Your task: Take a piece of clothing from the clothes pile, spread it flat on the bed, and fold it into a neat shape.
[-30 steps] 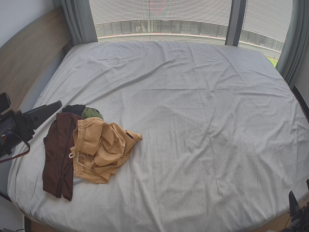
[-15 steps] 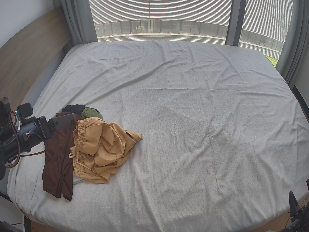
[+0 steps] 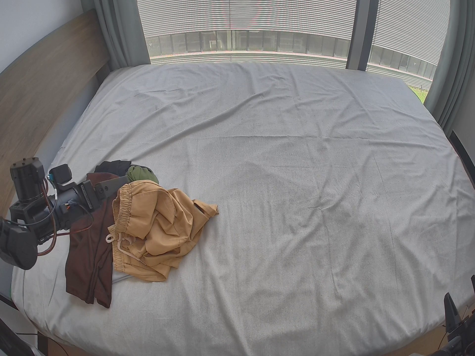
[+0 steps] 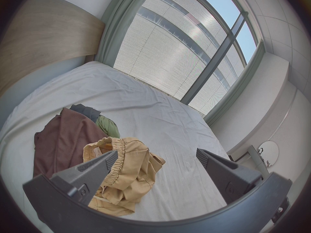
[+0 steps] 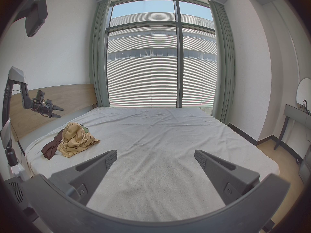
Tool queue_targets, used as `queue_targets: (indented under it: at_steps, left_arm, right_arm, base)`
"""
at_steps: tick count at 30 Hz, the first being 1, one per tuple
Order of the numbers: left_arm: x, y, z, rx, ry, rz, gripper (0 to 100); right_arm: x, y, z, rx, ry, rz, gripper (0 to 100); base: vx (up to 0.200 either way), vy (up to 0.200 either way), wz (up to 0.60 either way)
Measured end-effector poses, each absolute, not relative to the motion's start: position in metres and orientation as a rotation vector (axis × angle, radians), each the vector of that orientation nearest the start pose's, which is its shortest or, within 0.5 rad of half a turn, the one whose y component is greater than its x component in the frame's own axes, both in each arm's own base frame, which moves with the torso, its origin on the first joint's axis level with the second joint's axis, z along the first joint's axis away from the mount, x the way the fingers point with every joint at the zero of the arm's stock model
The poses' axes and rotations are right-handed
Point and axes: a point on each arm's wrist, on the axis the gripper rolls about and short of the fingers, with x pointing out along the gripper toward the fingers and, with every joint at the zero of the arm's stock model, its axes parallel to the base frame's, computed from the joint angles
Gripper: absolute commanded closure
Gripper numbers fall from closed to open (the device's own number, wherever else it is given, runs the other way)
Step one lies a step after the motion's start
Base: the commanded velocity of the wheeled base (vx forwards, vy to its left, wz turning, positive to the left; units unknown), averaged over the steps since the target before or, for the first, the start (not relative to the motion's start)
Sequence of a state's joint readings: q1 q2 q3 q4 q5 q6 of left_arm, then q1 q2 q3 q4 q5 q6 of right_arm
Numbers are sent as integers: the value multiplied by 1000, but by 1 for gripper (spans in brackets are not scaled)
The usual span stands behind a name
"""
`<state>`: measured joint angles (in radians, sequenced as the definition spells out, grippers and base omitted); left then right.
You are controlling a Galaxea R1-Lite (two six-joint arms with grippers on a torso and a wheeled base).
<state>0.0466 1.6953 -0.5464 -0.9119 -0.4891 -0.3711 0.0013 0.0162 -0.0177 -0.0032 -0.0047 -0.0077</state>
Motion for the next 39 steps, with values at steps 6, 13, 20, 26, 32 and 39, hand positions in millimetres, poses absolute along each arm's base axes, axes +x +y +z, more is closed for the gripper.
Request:
queue_targets:
  at_steps: [6, 13, 20, 26, 32, 39]
  left_arm:
    - [292, 2, 139, -499, 331, -383, 0]
    - [306, 4, 129, -519, 354, -368, 0]
    - [322, 6, 115, -523, 377, -344, 0]
    - [338, 7, 103, -524, 381, -340, 0]
    - [350, 7, 95, -526, 389, -341, 0]
    - [362, 5, 81, -535, 414, -342, 0]
  right_arm:
    - [-23, 0, 81, -7, -5, -4, 0]
    - [-23, 0, 81, -7, -5, -3, 0]
    - [-23, 0, 81, -7, -5, -4, 0]
    - [-23, 0, 81, -7, -5, -3, 0]
    - [-23, 0, 81, -7, -5, -3, 0]
    - [-23, 0, 81, -6, -6, -3, 0]
  base:
    - [0, 0, 0]
    - [0, 0, 0]
    - [0, 0, 0]
    - [0, 0, 0]
    - [0, 0, 0]
    - [0, 0, 0]
